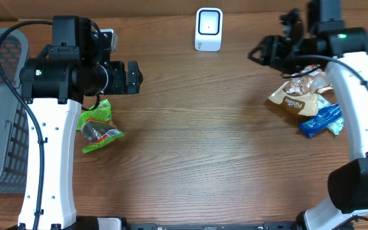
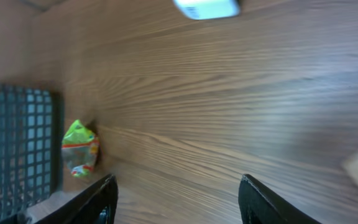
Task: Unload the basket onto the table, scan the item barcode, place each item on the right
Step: 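Move the right gripper left toward the green snack bag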
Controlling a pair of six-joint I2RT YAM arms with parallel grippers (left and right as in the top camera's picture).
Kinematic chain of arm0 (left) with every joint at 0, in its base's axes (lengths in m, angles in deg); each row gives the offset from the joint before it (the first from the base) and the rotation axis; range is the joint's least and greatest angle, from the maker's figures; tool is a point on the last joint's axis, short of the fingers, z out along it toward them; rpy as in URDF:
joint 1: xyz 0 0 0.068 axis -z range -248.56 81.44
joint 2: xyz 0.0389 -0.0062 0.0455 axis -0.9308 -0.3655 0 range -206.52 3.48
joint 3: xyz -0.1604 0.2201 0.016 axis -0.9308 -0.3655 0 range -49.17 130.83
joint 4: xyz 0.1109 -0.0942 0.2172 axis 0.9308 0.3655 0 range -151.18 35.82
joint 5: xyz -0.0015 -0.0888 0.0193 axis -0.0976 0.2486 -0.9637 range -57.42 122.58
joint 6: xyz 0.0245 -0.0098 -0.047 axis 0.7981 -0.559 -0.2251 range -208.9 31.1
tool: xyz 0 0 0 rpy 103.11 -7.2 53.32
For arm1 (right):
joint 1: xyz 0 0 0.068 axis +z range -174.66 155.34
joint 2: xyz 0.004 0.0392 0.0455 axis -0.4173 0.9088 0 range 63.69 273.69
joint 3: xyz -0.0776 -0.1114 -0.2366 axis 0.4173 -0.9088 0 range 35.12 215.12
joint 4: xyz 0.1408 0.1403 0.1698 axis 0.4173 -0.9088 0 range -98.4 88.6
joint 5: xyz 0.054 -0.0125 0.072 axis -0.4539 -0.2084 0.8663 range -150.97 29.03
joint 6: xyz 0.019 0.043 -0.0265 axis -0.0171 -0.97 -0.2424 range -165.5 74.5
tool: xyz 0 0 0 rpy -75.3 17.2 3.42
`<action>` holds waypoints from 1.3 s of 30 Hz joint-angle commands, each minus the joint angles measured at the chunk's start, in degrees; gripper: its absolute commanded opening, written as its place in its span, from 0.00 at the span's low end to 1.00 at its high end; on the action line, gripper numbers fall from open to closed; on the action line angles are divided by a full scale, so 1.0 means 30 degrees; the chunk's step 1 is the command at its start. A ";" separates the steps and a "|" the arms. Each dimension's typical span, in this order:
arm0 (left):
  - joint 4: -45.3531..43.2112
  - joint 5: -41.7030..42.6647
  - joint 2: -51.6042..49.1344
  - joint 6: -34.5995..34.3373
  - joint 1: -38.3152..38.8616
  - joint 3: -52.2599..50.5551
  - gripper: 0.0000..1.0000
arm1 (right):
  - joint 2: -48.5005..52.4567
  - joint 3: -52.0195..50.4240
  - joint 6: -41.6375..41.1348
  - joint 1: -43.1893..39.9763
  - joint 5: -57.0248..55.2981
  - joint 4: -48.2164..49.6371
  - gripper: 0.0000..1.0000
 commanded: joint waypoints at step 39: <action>0.2878 0.0189 -0.0080 -0.0583 0.0000 0.0007 1.00 | 0.4284 0.0080 -0.1880 0.5632 0.0153 0.3759 0.63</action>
